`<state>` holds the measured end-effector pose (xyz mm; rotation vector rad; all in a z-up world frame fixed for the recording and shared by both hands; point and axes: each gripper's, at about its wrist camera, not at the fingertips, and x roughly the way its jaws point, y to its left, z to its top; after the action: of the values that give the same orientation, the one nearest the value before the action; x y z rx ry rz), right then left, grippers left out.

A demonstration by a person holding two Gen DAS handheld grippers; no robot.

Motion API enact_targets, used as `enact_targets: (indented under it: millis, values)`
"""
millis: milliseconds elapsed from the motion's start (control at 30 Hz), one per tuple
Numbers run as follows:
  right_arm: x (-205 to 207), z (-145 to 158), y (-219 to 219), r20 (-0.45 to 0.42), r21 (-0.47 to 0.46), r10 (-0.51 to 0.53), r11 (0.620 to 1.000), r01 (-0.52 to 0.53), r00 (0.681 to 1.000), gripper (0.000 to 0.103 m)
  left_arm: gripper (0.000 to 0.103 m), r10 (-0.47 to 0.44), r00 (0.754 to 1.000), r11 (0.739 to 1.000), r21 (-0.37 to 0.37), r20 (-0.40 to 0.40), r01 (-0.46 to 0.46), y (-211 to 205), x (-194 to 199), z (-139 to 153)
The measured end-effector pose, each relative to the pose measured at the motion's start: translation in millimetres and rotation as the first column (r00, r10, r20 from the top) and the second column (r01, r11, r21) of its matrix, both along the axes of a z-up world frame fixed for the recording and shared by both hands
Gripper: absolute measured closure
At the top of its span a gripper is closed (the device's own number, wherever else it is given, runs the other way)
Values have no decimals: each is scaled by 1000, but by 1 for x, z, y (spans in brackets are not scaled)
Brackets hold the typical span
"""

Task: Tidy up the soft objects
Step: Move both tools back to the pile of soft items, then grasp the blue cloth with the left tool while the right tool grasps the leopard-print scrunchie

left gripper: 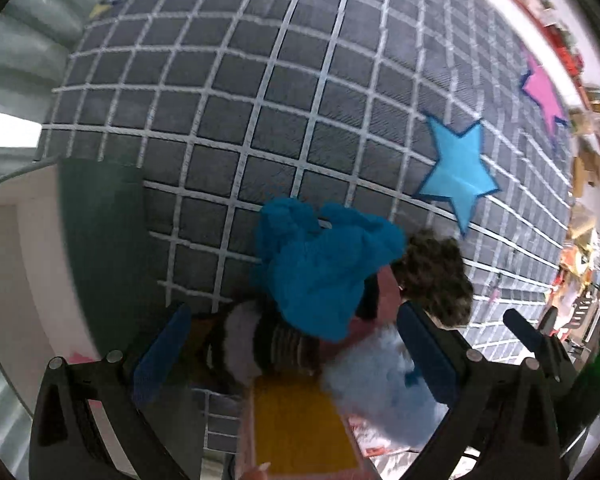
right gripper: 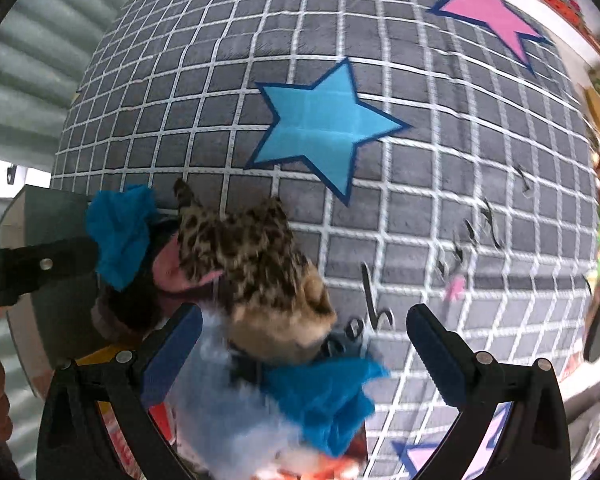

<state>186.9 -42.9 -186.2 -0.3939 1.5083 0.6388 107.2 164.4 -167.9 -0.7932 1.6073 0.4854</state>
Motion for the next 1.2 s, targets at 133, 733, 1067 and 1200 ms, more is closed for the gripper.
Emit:
enact_targets:
  millis: [133, 733, 1067, 1200]
  values:
    - [10, -26, 22, -11, -31, 74, 997, -75, 997, 0, 12, 17, 996, 998, -53, -84, -22, 5, 6, -27]
    - [148, -39, -86, 120, -86, -289, 950, 299, 950, 0, 37, 59, 986, 993, 88, 157, -74, 40, 27, 7]
    - [127, -15, -70, -16, 88, -198, 976, 198, 980, 0, 24, 74, 991, 984, 156, 110, -91, 60, 16, 0]
    - [116, -18, -41, 17, 55, -163, 985, 162, 987, 0, 24, 52, 994, 983, 172, 93, -67, 56, 26, -26]
